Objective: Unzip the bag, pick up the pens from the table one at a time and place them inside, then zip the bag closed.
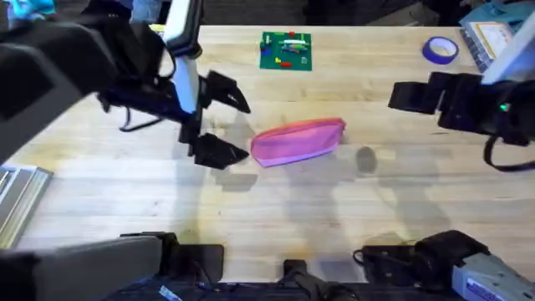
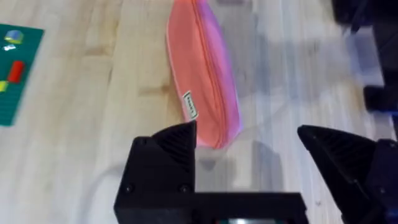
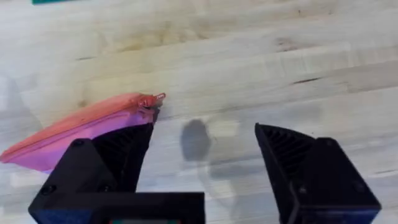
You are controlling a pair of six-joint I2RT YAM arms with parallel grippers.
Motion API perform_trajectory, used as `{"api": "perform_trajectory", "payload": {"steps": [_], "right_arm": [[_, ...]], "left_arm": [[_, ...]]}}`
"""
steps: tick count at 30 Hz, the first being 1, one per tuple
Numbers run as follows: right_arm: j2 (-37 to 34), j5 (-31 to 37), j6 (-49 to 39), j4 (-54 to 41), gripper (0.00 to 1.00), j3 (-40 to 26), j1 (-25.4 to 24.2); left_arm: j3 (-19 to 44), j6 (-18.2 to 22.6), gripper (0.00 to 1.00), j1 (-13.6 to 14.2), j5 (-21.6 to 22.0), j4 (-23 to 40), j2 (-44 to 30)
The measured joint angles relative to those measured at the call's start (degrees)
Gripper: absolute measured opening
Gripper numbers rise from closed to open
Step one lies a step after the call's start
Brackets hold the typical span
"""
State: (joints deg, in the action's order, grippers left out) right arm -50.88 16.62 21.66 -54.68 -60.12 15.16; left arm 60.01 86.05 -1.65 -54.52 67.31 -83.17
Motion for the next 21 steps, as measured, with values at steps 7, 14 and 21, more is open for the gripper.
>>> {"api": "perform_trajectory", "payload": {"steps": [7, 14, 21], "right_arm": [[3.65, -0.02, -0.73, -0.59, 0.998, -0.02, 0.0], [5.22, 0.0, -0.75, -0.98, 0.998, -0.02, 0.0], [5.54, 0.0, -0.76, -1.07, 0.998, -0.02, 0.0]], "left_arm": [[7.22, -14.77, 0.996, 0.0, 7.31, 1.09, 6.55], [12.64, -34.66, 0.995, 0.0, 14.0, 1.99, 11.74], [13.62, -47.86, 0.995, 0.0, 18.22, 2.46, 16.81]]}}
